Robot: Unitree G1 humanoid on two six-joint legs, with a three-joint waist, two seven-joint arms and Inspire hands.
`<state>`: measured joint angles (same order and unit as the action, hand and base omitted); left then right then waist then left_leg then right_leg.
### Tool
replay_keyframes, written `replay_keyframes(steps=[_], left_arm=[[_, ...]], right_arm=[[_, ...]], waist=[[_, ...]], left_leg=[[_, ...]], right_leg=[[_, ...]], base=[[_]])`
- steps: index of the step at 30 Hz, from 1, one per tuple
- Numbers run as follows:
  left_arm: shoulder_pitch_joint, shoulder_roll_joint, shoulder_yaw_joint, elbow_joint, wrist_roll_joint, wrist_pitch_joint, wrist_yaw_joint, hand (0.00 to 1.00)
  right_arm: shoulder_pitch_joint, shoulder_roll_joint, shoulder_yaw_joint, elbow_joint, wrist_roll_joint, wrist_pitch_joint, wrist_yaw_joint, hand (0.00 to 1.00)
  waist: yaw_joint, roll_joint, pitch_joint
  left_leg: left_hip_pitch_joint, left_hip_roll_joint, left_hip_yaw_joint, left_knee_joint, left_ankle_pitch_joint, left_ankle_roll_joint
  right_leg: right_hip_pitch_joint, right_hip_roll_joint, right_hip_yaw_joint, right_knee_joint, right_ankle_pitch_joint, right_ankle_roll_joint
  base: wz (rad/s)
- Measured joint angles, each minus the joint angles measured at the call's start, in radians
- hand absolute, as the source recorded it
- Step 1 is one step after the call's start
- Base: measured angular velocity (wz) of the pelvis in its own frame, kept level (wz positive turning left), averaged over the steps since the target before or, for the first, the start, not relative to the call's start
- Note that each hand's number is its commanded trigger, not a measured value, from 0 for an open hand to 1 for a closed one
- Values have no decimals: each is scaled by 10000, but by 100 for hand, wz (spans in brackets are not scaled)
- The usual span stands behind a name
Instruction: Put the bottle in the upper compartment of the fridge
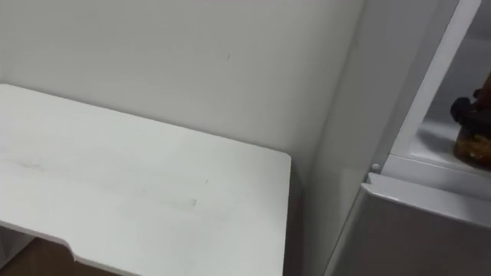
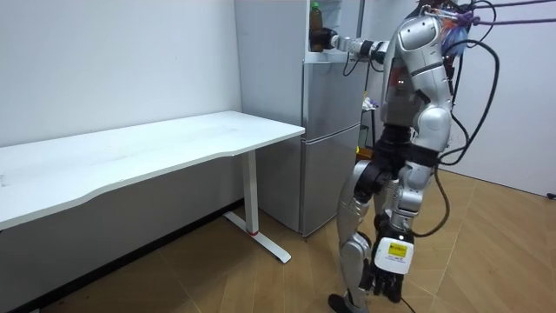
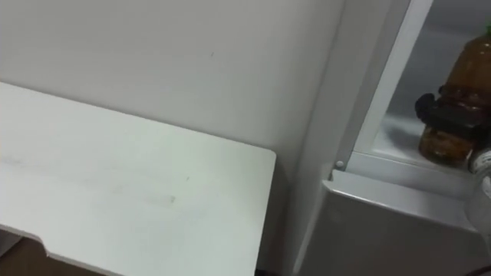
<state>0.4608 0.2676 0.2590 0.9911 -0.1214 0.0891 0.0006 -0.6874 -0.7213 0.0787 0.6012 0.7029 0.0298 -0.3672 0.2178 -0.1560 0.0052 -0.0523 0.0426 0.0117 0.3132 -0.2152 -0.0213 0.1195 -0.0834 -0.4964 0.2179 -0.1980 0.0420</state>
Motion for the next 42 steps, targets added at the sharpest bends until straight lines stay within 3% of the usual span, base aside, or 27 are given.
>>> replay_keyframes(steps=[5, 6, 7, 8, 13, 17, 24, 33, 42], left_arm=[[-10, 227, -87, 18, -79, 90, 189, 0], [-19, 242, -92, 15, -136, 149, 240, 0], [-47, 252, -117, 15, -203, 189, 273, 0], [-106, 292, -273, 14, -260, 253, 304, 0], [-243, 338, -647, -259, -418, 283, 269, 0], [-350, 360, -697, -759, -439, 241, 253, 0], [-348, 751, -964, -797, -446, 124, 147, 0], [-437, 749, -988, -793, -450, -77, 69, 0], [-444, 726, -997, -747, -444, -50, 15, 0]], right_arm=[[-402, -3, -27, 1065, -3, -474, -295, 97], [-446, -2, -11, 1129, -3, -585, -367, 73], [-457, -2, 29, 1189, -12, -676, -373, 56], [-498, -2, 155, 1322, -21, -872, -399, 0], [-394, 32, 196, 1508, -2, -1265, -441, 0], [-381, 109, 241, 1782, 50, -1375, -51, 0], [-378, 38, 530, 1823, -19, -1607, 396, 0], [-357, 38, 569, 1792, -9, -1929, 1011, 0], [-252, 33, 450, 1782, 1, -1942, 1612, 0]], waist=[[374, 7, -2], [379, 2, 2], [368, 3, 3], [389, 17, 14], [557, 79, 61], [595, 75, 65], [607, 77, 71], [615, 89, 79], [613, 85, 132]], left_leg=[[-613, 5, -305, 329, 36, -60], [-784, -5, -395, 360, 86, -66], [-854, -8, -433, 386, 109, -68], [-950, -8, -483, 432, 133, -76], [-1058, 4, -599, 528, 163, -131], [-1293, 12, -623, 657, 218, -168], [-1345, 83, -596, 649, 287, -151], [-1344, 202, -342, 629, 301, -176], [-1153, 216, -241, 544, 288, -171]], right_leg=[[-349, 97, -39, 11, 56, -93], [-455, 112, -106, 5, 93, -152], [-505, 118, -132, 5, 106, -175], [-547, 135, -158, -8, 122, -200], [-559, 158, -276, -6, 138, -238], [-783, 192, -219, -55, 99, -420], [-872, 279, -145, -141, 84, -420], [-980, 329, 79, -147, 133, -503], [-852, 305, 147, -183, 97, -443]], base=[[15], [18], [18], [13], [5], [0], [-1], [-7], [-2]])
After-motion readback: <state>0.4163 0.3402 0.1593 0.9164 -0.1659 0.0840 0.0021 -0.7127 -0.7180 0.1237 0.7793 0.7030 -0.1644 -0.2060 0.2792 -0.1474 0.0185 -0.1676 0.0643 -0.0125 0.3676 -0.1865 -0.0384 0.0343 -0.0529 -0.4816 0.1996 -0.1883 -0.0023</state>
